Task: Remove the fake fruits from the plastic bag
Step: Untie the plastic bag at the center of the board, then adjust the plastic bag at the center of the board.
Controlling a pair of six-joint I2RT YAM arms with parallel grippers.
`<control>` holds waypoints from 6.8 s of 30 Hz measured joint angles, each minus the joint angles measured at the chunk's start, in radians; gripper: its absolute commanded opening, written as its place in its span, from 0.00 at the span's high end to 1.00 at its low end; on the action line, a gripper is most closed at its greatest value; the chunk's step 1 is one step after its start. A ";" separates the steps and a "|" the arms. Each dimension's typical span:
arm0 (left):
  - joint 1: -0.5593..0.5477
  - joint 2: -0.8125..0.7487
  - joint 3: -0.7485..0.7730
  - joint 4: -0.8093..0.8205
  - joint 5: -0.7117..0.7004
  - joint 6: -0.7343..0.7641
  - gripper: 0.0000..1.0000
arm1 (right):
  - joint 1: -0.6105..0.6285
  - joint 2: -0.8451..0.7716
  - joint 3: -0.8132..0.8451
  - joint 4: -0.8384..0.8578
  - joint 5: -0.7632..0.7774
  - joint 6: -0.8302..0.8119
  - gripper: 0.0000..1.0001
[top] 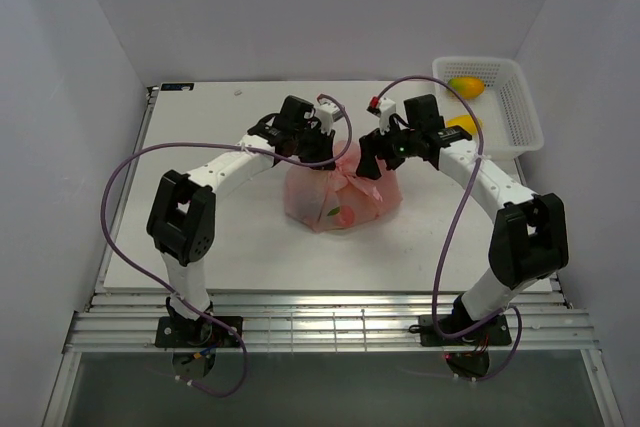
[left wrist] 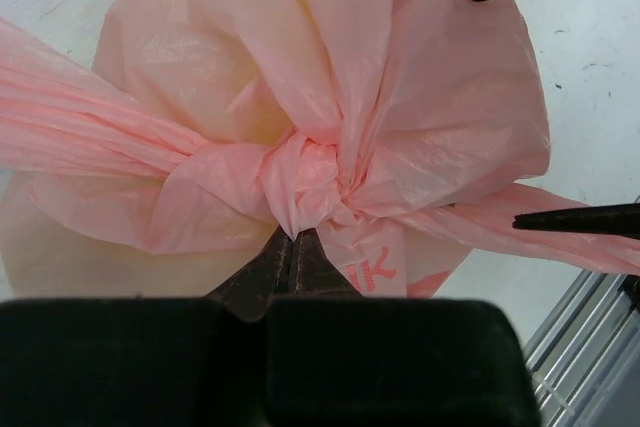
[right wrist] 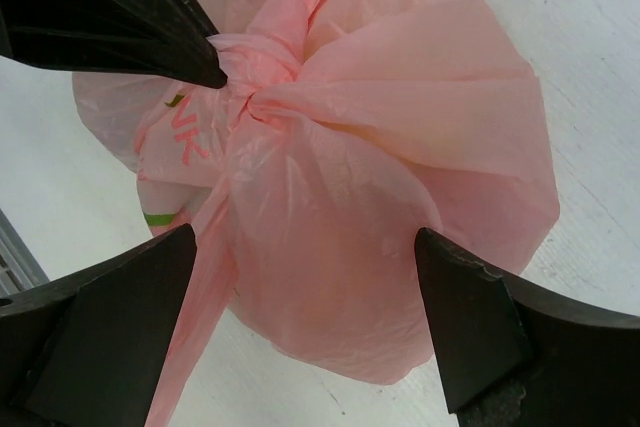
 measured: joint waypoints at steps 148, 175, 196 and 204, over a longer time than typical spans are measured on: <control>-0.231 -0.647 -0.250 -0.139 -0.340 0.269 0.02 | -0.121 -0.583 -0.529 0.634 -0.296 0.264 0.92; -0.435 -0.494 -0.286 -0.087 -0.771 0.349 0.02 | -0.121 -0.554 -0.490 0.575 -0.371 0.259 0.92; -0.444 -0.588 -0.406 0.353 -1.221 0.288 1.00 | -0.122 -0.612 -0.490 0.574 -0.363 0.261 0.92; -0.309 -0.697 -0.354 0.325 -1.184 -0.043 1.00 | -0.119 -0.616 -0.476 0.573 -0.357 0.256 0.92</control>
